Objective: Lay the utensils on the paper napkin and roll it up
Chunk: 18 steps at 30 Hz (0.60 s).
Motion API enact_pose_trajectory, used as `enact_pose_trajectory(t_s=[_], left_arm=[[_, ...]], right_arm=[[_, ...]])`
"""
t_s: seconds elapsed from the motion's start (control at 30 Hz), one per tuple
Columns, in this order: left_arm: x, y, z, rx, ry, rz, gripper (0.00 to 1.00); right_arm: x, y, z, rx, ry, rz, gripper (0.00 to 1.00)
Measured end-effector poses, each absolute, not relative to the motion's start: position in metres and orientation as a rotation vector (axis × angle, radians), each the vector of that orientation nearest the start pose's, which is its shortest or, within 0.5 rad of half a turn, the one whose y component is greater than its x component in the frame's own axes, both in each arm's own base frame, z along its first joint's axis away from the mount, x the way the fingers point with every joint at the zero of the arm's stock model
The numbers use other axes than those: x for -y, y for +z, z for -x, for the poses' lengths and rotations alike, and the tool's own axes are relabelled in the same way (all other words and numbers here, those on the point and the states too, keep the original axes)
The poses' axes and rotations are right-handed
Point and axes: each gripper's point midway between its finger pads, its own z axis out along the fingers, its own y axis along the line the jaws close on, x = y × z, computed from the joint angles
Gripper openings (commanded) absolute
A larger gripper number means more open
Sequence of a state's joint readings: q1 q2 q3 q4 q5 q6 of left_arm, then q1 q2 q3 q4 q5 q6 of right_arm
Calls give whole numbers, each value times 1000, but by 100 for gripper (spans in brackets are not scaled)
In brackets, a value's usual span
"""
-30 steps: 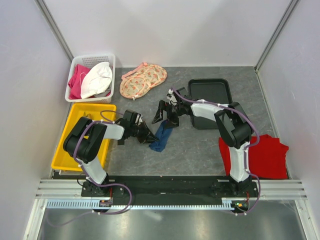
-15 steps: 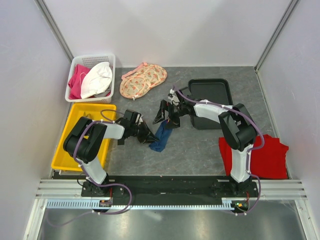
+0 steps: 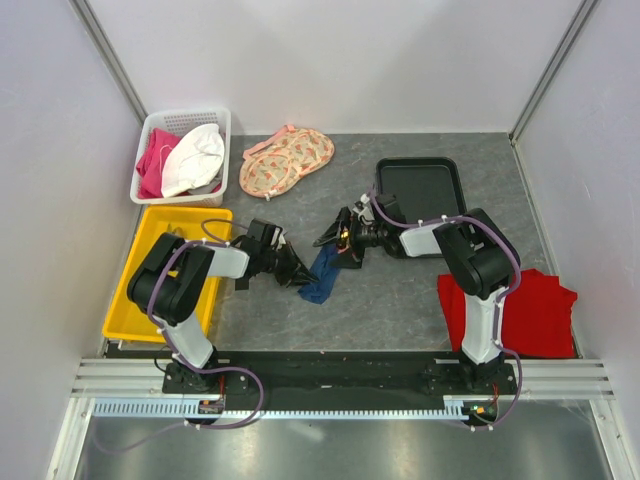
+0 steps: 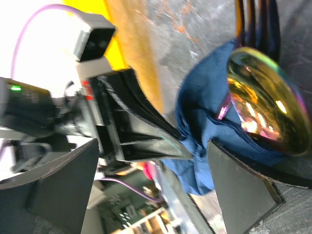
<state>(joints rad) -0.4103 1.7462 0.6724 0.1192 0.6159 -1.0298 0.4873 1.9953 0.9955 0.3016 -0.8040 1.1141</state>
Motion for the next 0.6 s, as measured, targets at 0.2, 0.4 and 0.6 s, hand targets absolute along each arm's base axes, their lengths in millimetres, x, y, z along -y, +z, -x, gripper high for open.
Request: enact_pose_trajectory(t_s=[0.2, 0.4, 0.6], left_arm=[[253, 14, -252, -2757, -1269, 581, 2], [253, 14, -252, -2756, -1271, 579, 2], [253, 14, -252, -2756, -1274, 578, 2]], right_arm=[[-344, 80, -318, -2484, 1772, -333, 83], [-343, 92, -324, -2428, 1825, -326, 18], [-321, 77, -324, -2466, 1761, -391, 0]])
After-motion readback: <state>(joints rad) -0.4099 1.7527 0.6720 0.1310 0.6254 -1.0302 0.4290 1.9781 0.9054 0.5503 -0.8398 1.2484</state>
